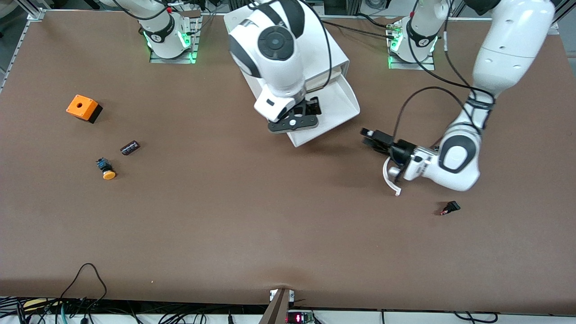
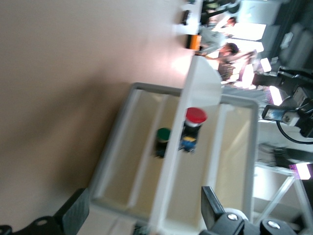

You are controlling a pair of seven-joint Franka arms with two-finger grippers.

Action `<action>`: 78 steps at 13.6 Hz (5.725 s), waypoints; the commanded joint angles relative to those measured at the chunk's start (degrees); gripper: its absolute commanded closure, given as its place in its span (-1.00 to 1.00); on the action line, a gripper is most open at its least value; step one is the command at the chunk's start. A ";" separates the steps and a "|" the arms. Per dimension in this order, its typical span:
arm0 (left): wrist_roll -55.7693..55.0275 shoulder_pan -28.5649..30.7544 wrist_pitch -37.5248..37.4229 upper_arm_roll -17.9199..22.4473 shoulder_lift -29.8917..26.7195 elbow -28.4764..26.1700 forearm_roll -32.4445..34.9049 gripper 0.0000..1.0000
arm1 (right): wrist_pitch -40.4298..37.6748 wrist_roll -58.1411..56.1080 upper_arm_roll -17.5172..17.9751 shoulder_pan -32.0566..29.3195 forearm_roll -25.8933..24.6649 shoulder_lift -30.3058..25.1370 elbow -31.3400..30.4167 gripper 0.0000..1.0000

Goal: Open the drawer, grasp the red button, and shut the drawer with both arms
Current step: 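Grasp the red button with the right gripper while the left gripper releases, then lift the red button with the right gripper while the left gripper withdraws, then carry the red button with the right gripper while the left gripper reaches the drawer, then place the red button on the table and open the right gripper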

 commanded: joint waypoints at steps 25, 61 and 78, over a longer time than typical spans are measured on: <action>-12.13 0.78 0.45 -0.11 -9.69 15.39 48.30 -1.00 | -2.57 8.25 -1.52 4.71 -6.80 6.67 7.66 1.00; -103.01 -10.83 26.46 -25.95 -18.03 -11.41 37.76 -1.00 | 38.90 -73.58 -18.57 -25.18 1.99 -19.53 -67.55 0.38; -100.29 -6.61 23.29 -28.51 -14.61 -7.37 41.26 -1.00 | -13.72 -68.39 -18.39 -24.82 1.20 -27.35 -20.20 -1.00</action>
